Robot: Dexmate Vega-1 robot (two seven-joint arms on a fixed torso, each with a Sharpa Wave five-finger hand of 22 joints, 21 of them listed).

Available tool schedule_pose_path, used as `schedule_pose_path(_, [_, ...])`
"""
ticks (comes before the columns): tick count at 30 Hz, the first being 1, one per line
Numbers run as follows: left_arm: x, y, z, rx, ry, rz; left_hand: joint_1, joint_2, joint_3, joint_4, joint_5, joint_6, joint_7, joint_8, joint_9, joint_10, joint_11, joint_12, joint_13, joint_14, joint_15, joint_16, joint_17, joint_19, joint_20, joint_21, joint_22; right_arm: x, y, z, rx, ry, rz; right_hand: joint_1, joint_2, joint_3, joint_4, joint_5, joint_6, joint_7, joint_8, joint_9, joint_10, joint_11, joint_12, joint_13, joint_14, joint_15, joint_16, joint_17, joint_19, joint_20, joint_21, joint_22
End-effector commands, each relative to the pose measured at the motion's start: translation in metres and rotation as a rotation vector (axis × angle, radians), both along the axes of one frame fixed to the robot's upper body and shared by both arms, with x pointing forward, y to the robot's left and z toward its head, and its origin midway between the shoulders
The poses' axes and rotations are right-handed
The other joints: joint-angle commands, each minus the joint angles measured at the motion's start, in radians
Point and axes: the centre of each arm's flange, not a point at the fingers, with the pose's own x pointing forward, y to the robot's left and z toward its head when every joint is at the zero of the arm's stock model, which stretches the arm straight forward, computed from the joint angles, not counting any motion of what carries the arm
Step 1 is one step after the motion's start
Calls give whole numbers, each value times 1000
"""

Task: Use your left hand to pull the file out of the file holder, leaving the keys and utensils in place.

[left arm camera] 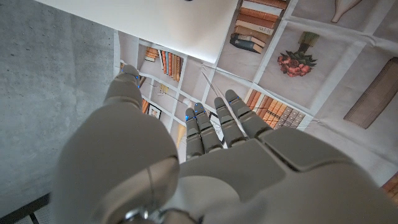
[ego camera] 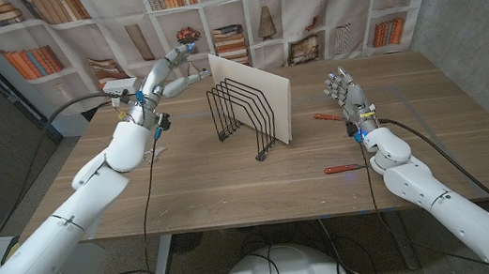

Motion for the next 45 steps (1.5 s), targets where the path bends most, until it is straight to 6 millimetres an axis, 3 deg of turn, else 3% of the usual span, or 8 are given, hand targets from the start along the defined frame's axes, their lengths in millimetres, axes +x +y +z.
schedule_pose_path(1, [-35,-26,42,209,-103,103,5,6,7,-4,-3,8,-8,5,3,10,3,-7,3,12,-77,0,1,6,-66,-1,3,-4,-1,-4,1,6,0,-5,3,-4,-4,0,2,1,-4,3,-2,-4,-3,2,13,-1,6,3,13,-42,-5,2])
schedule_pose_path(12, [-48,-42,76,392,-131,214,0,10,0,10,-14,69,-25,18,4,64,-23,-1,5,51,-83,6,4,34,-70,4,4,-10,-2,-2,-1,-3,-1,-4,5,-6,-6,0,0,6,-5,3,11,-5,0,2,40,-3,9,3,46,-43,-6,2])
schedule_pose_path(21, [-56,-62,108,606,-71,294,3,10,-2,12,-17,83,-27,19,5,75,-11,-3,6,61,-83,5,4,43,-69,4,4,-13,-3,-6,12,-1,-9,-6,6,-8,-6,-1,5,13,-4,3,22,-1,3,2,56,-5,11,4,58,-43,-11,2])
schedule_pose_path(30, [-65,-81,134,742,-49,336,16,14,0,11,-19,104,-25,20,5,98,-16,-2,7,87,-88,8,4,62,-64,8,5,-15,-6,-8,26,-2,-12,-8,7,-10,-6,-2,7,12,-3,3,22,2,1,2,57,-1,9,5,58,-41,-16,2])
schedule_pose_path(34, [-70,-87,145,801,-51,361,27,19,2,10,-22,136,-28,27,5,127,-27,2,8,121,-99,15,5,76,-67,11,5,-16,-7,-10,34,4,-16,-10,7,-10,-5,-2,9,12,-2,3,21,3,1,2,59,-1,9,5,58,-40,-18,2])
schedule_pose_path(38, [-75,-93,155,866,-41,378,33,28,2,16,-31,199,-32,40,4,196,-34,14,11,197,-106,33,9,132,-69,28,8,-17,-9,-11,39,4,-2,-13,10,-12,-4,-3,11,11,-2,3,30,4,3,3,80,1,15,6,77,-33,-17,2])
schedule_pose_path(45, [-78,-106,173,1003,49,370,41,31,2,17,-37,226,-37,42,4,222,-44,14,12,232,-117,37,10,164,-74,38,9,-21,-11,-7,52,-15,-9,-15,9,-15,-5,-4,26,14,3,3,41,4,6,3,92,-1,15,6,91,-33,-20,2])
